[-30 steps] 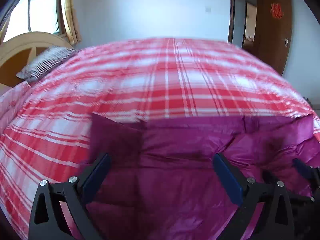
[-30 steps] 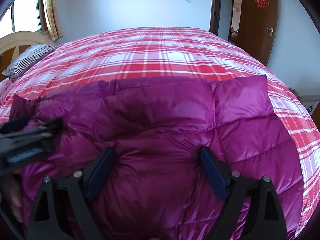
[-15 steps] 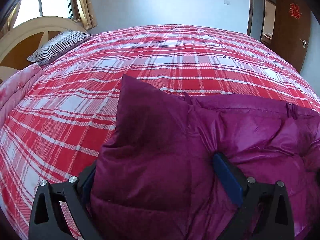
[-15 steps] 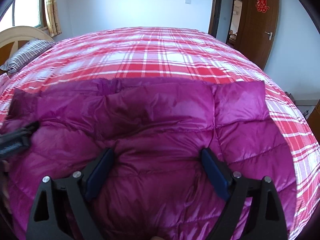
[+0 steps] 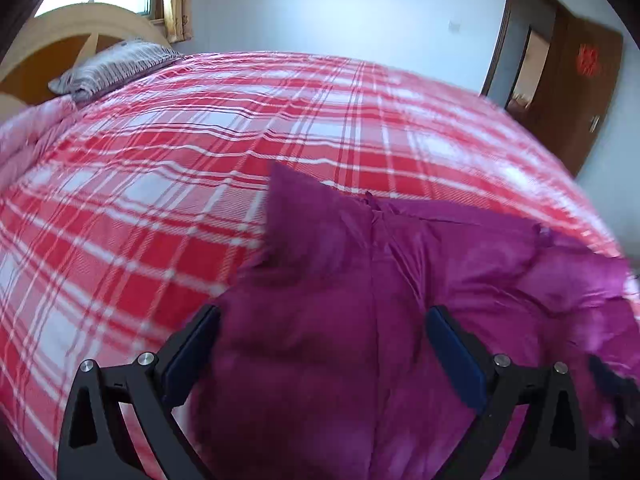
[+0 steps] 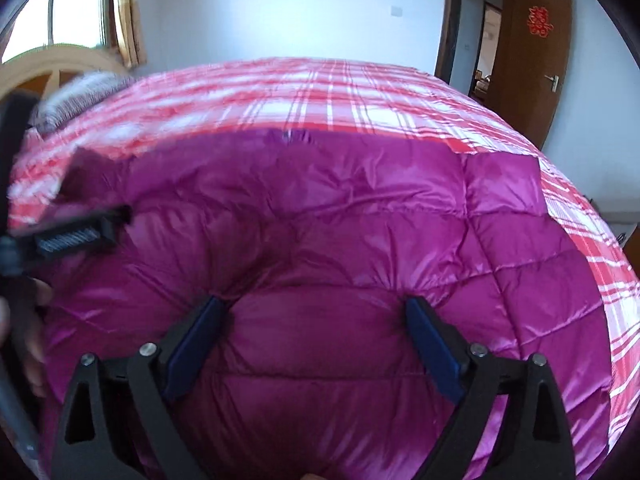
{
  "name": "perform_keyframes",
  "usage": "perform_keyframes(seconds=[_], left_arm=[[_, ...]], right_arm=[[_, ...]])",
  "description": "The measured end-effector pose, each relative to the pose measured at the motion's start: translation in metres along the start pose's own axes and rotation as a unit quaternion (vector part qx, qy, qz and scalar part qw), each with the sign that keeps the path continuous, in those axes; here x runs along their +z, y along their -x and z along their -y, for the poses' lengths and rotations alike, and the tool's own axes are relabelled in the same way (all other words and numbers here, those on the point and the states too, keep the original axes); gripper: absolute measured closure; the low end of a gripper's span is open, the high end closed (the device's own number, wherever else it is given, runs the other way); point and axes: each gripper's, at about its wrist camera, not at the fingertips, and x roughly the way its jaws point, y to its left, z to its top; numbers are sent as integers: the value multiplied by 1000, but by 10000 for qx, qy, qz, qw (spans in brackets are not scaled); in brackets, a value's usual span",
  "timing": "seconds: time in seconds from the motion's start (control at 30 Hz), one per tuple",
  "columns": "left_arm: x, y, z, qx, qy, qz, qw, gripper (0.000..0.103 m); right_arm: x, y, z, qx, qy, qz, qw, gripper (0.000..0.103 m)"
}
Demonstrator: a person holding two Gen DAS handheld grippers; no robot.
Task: Fold large clothes
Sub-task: 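Grasp the folded coat end with the left tool and lift it while the right tool pins the coat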
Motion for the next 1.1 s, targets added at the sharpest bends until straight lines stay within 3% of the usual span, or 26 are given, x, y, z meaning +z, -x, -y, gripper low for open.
perform_keyframes(seconds=[0.13, 0.3, 0.5, 0.57, 0.67, 0.73, 0.87, 0.97, 1.0, 1.03, 1.1], left_arm=[[-25, 53, -45, -273, 65, 237, 9993, 1], [-69, 76, -94, -654, 464, 12, 9968, 1], [-92, 68, -91, -1340, 688, -189, 9884, 2], [-92, 63, -82, -1291, 575, -140, 9899, 2], [-89, 55, -71, -1121, 346, -112, 9930, 9], [-87, 56, -70, -1278, 320, -114, 9912, 31], [-93, 57, -69, -1428, 210, -52, 9895, 35], [-96, 59, -67, -1493, 170, 4, 9886, 40], [-96, 59, -67, -1571, 173, -2, 9874, 50], [-96, 60, -67, -1738, 206, -33, 9846, 66], [-96, 62, -68, -2047, 292, -92, 9784, 76]], right_arm=[[0, -3, 4, 21, -13, -44, 10000, 6], [0, -3, 3, -26, 8, -32, 10000, 6], [0, -4, 0, -73, 26, -11, 10000, 6], [-1, -3, 0, -75, 24, -2, 10000, 6], [-1, -1, 0, -43, 17, -7, 10000, 6], [-1, 6, 1, 34, 33, 25, 10000, 6], [-17, 50, 5, 67, 151, 382, 9991, 8], [-38, 53, 7, -87, 175, 224, 9996, 8], [-43, 50, 7, -67, 165, 177, 9997, 8], [-47, 47, 6, -80, 170, 234, 9995, 8], [-51, 43, 3, -138, 196, 284, 9993, 7]])
